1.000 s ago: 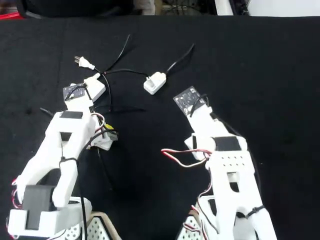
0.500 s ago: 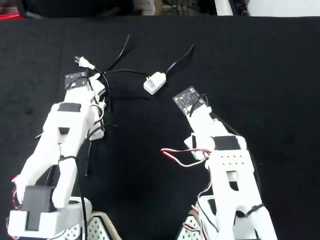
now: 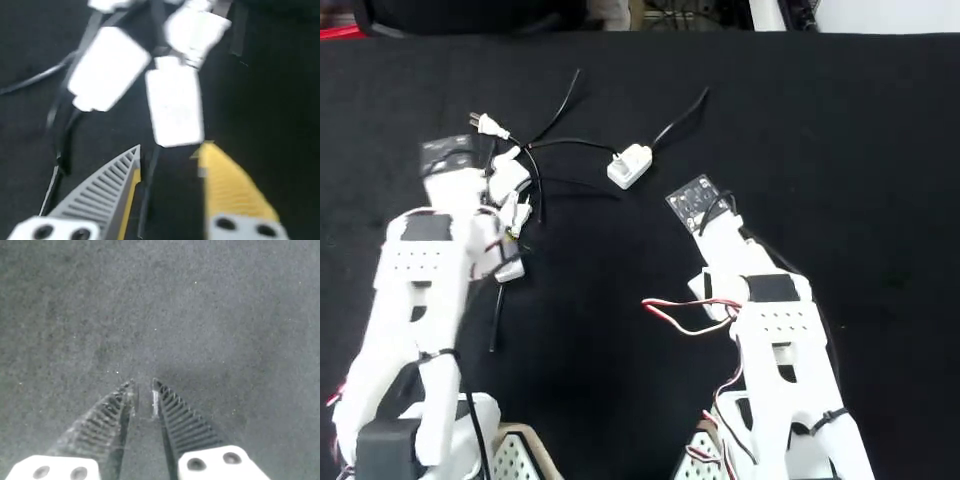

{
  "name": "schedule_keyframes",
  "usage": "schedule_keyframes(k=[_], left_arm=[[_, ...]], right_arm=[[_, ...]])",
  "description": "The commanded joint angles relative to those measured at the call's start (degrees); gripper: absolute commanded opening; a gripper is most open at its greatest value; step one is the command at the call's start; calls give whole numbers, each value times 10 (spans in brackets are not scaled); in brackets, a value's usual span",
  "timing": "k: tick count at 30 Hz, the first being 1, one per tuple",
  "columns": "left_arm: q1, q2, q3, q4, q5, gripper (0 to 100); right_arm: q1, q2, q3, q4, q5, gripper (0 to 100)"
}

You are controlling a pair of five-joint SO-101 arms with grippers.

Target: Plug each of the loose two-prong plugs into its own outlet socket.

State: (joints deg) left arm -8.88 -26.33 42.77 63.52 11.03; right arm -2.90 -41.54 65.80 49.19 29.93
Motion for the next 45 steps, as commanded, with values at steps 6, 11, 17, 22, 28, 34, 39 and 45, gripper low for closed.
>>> schedule_keyframes(k=[6, 11, 17, 22, 28, 34, 39, 45], left_arm=[[20, -18, 82, -133, 64, 289], [36, -18, 114, -149, 76, 288], [21, 3, 138, -185, 76, 251], [23, 63, 116, -218, 74, 174], [24, 77, 93, -216, 73, 170], [36, 40, 40, -104, 40, 170], [81, -63, 14, 7, -4, 170], [132, -146, 15, 34, -45, 170]], right_arm=[[5, 0, -2, -11, -1, 53], [5, 0, -2, -11, 0, 53], [5, 0, -2, -11, 1, 53], [5, 0, -2, -11, 1, 53], [5, 0, -2, -12, 1, 53], [5, 0, -2, -12, 2, 53], [5, 0, -1, -12, 2, 53], [5, 0, -1, -13, 2, 53]])
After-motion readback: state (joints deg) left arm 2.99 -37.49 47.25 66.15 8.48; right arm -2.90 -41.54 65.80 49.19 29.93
